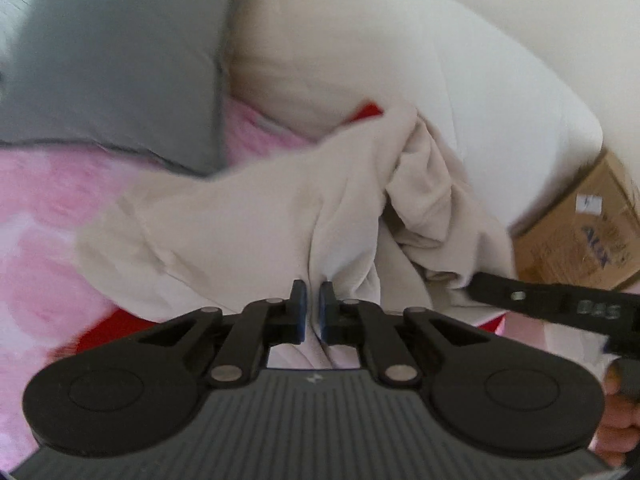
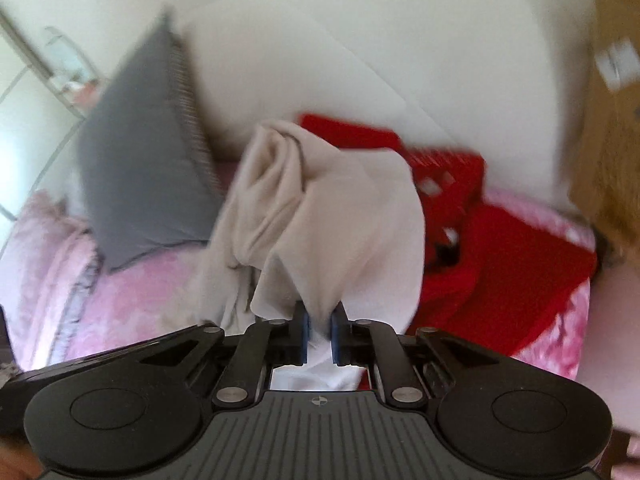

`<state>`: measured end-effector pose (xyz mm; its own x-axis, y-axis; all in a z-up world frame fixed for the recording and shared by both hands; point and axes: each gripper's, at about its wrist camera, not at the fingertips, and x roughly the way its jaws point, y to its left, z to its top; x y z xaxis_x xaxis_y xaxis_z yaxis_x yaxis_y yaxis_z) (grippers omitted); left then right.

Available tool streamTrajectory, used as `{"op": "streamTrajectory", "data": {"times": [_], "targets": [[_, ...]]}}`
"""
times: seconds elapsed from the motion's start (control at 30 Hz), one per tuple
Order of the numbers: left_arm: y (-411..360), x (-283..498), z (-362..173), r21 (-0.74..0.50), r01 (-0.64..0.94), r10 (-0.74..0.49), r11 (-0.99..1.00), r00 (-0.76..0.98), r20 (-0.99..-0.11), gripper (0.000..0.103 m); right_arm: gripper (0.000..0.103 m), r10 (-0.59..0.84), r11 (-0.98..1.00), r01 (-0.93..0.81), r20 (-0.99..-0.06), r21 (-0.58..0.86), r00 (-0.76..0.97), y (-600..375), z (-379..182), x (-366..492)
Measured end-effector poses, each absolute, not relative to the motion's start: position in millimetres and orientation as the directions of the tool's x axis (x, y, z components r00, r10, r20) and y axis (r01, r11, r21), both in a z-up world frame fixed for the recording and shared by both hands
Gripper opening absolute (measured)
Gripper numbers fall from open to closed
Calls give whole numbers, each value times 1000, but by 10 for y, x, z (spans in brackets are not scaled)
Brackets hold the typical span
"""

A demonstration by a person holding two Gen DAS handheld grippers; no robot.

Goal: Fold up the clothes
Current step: 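Grasp the cream garment with both grippers and lift it off the red cloth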

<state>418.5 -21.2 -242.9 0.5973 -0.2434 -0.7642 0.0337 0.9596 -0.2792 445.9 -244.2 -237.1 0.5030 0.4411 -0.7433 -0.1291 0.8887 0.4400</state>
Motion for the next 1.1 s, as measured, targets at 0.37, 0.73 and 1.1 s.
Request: {"op": "streamTrajectory", "data": {"times": [0.37, 0.73, 1.1], "targets": [[1109, 2179, -1176, -265, -266, 71, 927, 816, -573, 2, 8, 726, 688, -492, -484, 534, 489, -1791, -1060, 3590], [1992, -707, 181, -183, -534, 474, 826, 832, -290, 0, 8, 941, 336, -766, -164, 549, 295, -913, 71, 1903], [2326, -2395, 28, -219, -717, 603, 662, 683, -413, 0, 8, 985, 98, -904, -172, 416, 28, 197, 541, 236]]}}
